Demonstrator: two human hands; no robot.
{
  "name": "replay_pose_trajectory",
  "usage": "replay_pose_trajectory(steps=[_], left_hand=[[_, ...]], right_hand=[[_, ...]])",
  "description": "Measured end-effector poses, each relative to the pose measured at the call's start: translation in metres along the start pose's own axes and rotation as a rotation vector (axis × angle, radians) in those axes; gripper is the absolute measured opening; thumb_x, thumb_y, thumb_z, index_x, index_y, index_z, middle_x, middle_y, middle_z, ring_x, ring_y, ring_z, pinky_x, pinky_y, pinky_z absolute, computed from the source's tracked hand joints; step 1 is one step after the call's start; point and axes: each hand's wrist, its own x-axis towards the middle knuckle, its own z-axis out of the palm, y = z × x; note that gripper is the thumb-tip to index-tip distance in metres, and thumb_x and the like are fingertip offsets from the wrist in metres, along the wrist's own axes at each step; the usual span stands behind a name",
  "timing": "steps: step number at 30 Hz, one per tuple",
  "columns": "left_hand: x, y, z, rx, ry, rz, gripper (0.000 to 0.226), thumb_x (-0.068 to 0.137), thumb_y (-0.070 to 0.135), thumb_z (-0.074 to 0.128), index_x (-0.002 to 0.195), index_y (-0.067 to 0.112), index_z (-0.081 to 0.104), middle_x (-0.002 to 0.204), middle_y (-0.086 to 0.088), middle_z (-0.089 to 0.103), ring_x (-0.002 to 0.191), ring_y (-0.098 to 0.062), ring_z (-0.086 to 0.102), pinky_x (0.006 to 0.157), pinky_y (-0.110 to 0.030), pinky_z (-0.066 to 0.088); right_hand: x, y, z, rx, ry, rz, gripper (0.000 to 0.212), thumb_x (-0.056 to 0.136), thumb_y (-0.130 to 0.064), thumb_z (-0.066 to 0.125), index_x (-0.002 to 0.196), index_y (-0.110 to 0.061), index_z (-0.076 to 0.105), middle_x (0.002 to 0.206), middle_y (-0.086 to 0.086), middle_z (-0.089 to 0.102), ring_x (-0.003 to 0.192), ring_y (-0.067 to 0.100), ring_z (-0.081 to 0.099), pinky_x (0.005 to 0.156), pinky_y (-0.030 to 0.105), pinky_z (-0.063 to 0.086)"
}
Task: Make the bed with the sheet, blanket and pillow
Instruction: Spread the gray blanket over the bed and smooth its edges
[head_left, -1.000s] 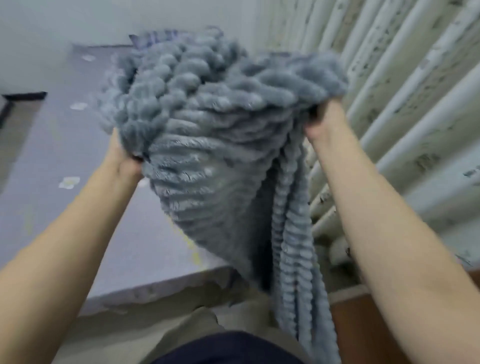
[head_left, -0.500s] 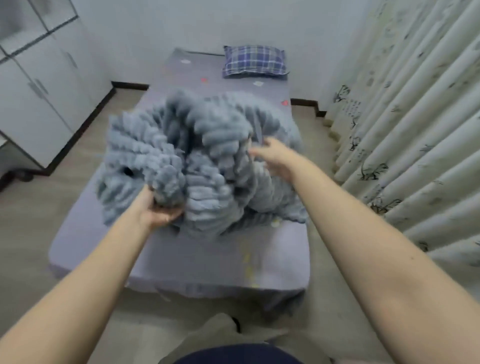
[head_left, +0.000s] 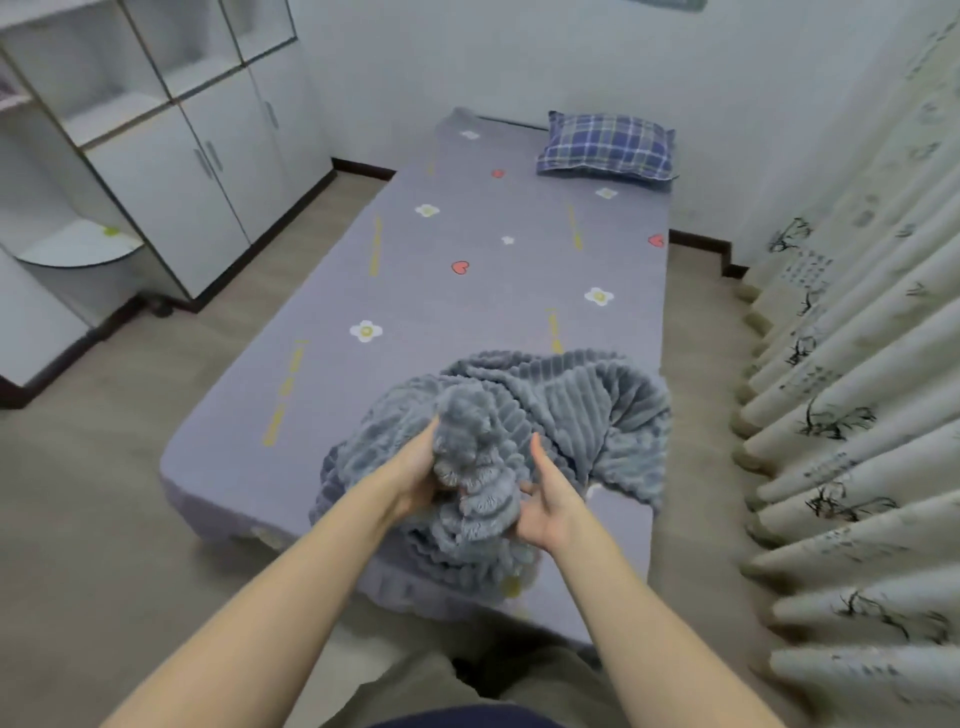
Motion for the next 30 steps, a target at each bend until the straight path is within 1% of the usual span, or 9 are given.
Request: replay_pose_trajectory(steps=[3, 5, 10, 17, 19, 21, 23, 26, 30], left_hand=[[0.002, 0.014, 0.015, -0.054, 0.008, 0.071, 0.063, 0.089, 0.07, 0.039, 0.106, 0.021, 0.075, 0.112, -0.006, 0.072, 0.105, -0.021, 0.069, 0.093, -0.039, 0.052], [0.003, 0.027, 0.017, -0.137, 0.083, 0.085, 0.055, 0.085, 0.068, 0.047, 0.093, 0.025, 0.079, 0.104, -0.005, 0.075, 0.095, -0.019, 0.072, 0.078, -0.033, 0.055], [0.005, 0.018, -0.002, -0.141, 0.35, 0.042, 0.02, 0.085, 0.036, 0.066, 0.085, 0.017, 0.069, 0.075, -0.006, 0.068, 0.055, -0.022, 0.061, 0.05, -0.025, 0.047], [0.012, -0.028, -0.014, -0.408, 0.439, -0.159, 0.029, 0.095, 0.005, 0.049, 0.122, -0.003, 0.057, 0.12, -0.026, 0.062, 0.113, -0.038, 0.06, 0.098, -0.054, 0.047], [0.013, -0.029, -0.017, -0.348, 0.42, -0.193, 0.019, 0.095, 0.005, 0.048, 0.103, -0.002, 0.063, 0.095, -0.024, 0.071, 0.087, -0.033, 0.071, 0.074, -0.048, 0.058], [0.01, -0.025, -0.016, -0.244, 0.308, -0.223, 0.03, 0.094, 0.005, 0.048, 0.07, 0.004, 0.066, 0.058, -0.013, 0.067, 0.051, -0.026, 0.066, 0.047, -0.033, 0.055], [0.005, -0.014, -0.009, -0.131, 0.136, -0.185, 0.03, 0.085, 0.005, 0.052, 0.056, 0.011, 0.062, 0.054, -0.006, 0.058, 0.046, -0.022, 0.058, 0.047, -0.026, 0.048], [-0.001, 0.006, -0.001, -0.059, -0.059, -0.117, 0.017, 0.07, 0.008, 0.054, 0.057, 0.019, 0.057, 0.057, 0.0, 0.052, 0.049, -0.015, 0.05, 0.049, -0.022, 0.042], [0.0, 0.026, -0.022, -0.285, -0.013, -0.037, 0.009, 0.068, 0.02, 0.063, 0.063, 0.014, 0.065, 0.059, -0.007, 0.063, 0.056, -0.022, 0.061, 0.058, -0.026, 0.052]], right_hand=[[-0.004, -0.023, 0.013, -0.13, 0.061, -0.115, 0.02, 0.091, -0.021, 0.061, 0.103, -0.007, 0.069, 0.094, 0.015, 0.074, 0.096, 0.031, 0.067, 0.088, 0.043, 0.054], [-0.009, -0.041, 0.016, -0.133, 0.024, -0.155, 0.016, 0.094, -0.015, 0.055, 0.095, -0.008, 0.07, 0.085, 0.014, 0.073, 0.086, 0.029, 0.066, 0.078, 0.041, 0.055], [-0.008, -0.07, -0.016, -0.161, 0.048, -0.213, 0.039, 0.092, -0.009, 0.057, 0.131, -0.013, 0.056, 0.131, 0.014, 0.06, 0.107, 0.029, 0.058, 0.089, 0.039, 0.047], [0.008, -0.049, -0.042, -0.346, 0.313, -0.001, 0.015, 0.091, -0.015, 0.049, 0.09, -0.012, 0.064, 0.071, 0.006, 0.07, 0.061, 0.024, 0.065, 0.068, 0.036, 0.052], [0.009, -0.048, -0.038, -0.692, 0.392, 0.087, 0.027, 0.087, -0.012, 0.049, 0.112, -0.013, 0.06, 0.098, 0.007, 0.066, 0.082, 0.024, 0.061, 0.087, 0.042, 0.051], [0.016, -0.049, -0.036, -1.053, 0.389, 0.024, 0.073, 0.083, -0.005, 0.058, 0.147, -0.03, 0.032, 0.144, 0.007, 0.041, 0.12, 0.031, 0.048, 0.082, 0.037, 0.049], [0.019, -0.051, -0.026, -1.298, 0.268, -0.196, 0.105, 0.079, -0.001, 0.068, 0.149, -0.048, 0.007, 0.159, 0.001, 0.004, 0.14, 0.034, 0.024, 0.078, 0.033, 0.049], [0.028, -0.049, 0.0, -1.571, 0.142, -0.356, 0.08, 0.089, -0.024, 0.065, 0.149, -0.042, 0.015, 0.157, -0.001, 0.001, 0.141, 0.034, 0.016, 0.112, 0.045, 0.031], [0.034, -0.051, 0.026, -1.512, 0.102, -0.485, 0.037, 0.097, -0.019, 0.049, 0.134, -0.016, 0.051, 0.136, 0.009, 0.051, 0.124, 0.029, 0.048, 0.106, 0.044, 0.042]])
